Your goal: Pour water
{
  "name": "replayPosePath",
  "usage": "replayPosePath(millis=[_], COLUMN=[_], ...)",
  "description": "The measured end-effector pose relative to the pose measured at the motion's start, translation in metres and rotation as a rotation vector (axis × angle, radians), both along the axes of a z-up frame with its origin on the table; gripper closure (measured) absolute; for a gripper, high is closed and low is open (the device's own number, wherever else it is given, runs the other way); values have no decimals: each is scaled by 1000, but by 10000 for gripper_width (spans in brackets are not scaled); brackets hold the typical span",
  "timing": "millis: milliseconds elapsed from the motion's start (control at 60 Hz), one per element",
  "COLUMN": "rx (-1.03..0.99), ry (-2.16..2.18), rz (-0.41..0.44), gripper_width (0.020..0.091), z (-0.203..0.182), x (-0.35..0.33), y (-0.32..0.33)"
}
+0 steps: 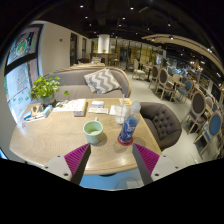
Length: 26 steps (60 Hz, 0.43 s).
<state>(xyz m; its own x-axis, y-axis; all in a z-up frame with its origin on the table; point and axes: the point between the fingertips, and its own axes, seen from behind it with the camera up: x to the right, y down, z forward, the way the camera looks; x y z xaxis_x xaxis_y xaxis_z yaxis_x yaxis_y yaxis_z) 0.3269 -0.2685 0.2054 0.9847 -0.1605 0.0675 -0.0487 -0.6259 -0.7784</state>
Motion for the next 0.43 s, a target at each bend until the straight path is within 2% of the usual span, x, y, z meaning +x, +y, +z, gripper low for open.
replayPosePath(millis=[133,433], rx=[17,29], ry=[21,29], rz=[-9,64], gripper_width=[250,248], z=[13,23], x=[-27,-63], y=[-17,-17])
